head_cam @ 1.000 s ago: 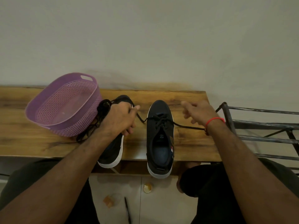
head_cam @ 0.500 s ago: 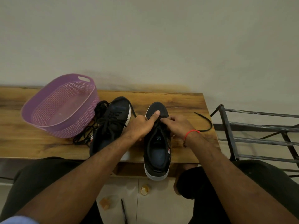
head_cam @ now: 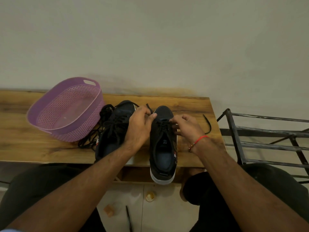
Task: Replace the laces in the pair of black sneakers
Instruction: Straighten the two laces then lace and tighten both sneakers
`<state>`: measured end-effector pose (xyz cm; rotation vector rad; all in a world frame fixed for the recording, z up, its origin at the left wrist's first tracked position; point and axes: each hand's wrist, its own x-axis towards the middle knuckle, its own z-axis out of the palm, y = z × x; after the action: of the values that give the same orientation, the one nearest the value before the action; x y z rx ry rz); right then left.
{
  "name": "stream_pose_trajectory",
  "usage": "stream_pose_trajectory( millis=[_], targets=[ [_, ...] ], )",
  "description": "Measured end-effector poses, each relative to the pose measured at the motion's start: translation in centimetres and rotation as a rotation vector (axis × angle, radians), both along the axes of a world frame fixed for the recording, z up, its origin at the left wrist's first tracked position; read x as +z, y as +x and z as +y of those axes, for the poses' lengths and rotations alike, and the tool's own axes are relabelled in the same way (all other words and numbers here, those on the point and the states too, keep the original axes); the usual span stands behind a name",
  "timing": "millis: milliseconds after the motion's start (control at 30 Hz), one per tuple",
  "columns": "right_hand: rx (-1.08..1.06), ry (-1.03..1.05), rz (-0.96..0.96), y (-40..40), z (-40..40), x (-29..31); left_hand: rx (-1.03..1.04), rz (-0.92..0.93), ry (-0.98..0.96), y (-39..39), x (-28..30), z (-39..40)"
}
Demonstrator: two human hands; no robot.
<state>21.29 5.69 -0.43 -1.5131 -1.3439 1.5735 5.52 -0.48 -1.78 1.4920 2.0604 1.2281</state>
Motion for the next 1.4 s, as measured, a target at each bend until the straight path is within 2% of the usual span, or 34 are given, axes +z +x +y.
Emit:
stream_pose_trajectory(
  millis=[133, 233, 333, 467, 733, 867, 967, 1033, 1067, 1167, 1267, 1333, 1400],
  targets=[
    [-0.055, 0.033, 0.057, 0.0, -1.0, -0.2, -0.046, 0.000, -0.031, 0.1, 0.7, -1.9],
    [-0.161, 0.006, 0.119, 0.2, -1.5, -0.6, -0.088, 0.108, -0.085, -0.3, 0.9, -2.4],
    [-0.208, -0.020, 0.101, 0.8, -2.0, -1.1, -0.097, 0.242, -0.172, -0.7, 1.3, -2.6],
    [-0.289, -0.100, 0.168, 1.4, -2.4, -1.1, -0.107, 0.321, -0.335, -1.1, 1.6, -3.2],
    [-0.361, -0.260, 0.275, 1.9, -2.1, -1.1, -0.103, 0.395, -0.369, -2.3, 0.2, -3.4],
    [-0.313, -0.265, 0.265, 2.4, -1.6, -0.7, -0.091, 0.283, -0.219, -2.5, 0.7, -3.6],
    [-0.337, -0.194, 0.270, 2.3, -0.7, -0.2, -0.007, -0.040, -0.164, -2.5, 1.4, -2.8],
    [-0.425, -0.123, 0.235, 2.3, 0.1, -0.2, 0.058, -0.312, -0.233, -2.3, 2.0, -2.1],
    [-0.454, -0.104, 0.165, 2.4, 0.3, -0.3, 0.064, -0.359, -0.269, -2.1, 2.3, -1.9],
    [-0.427, -0.212, 0.011, 2.6, -0.4, -0.5, 0.052, -0.227, -0.294, -1.5, 2.3, -1.6],
    [-0.234, -0.339, 0.001, 1.8, -2.0, -0.1, 0.072, -0.332, -0.326, -0.5, 0.6, -1.9],
    [-0.113, -0.270, -0.030, 0.8, -2.6, -0.3, 0.046, -0.417, -0.447, 0.7, -0.6, -2.2],
    [-0.091, -0.114, -0.076, -0.1, -2.8, -1.1, 0.037, -0.341, -0.486, 1.5, -1.5, -2.1]
  ],
)
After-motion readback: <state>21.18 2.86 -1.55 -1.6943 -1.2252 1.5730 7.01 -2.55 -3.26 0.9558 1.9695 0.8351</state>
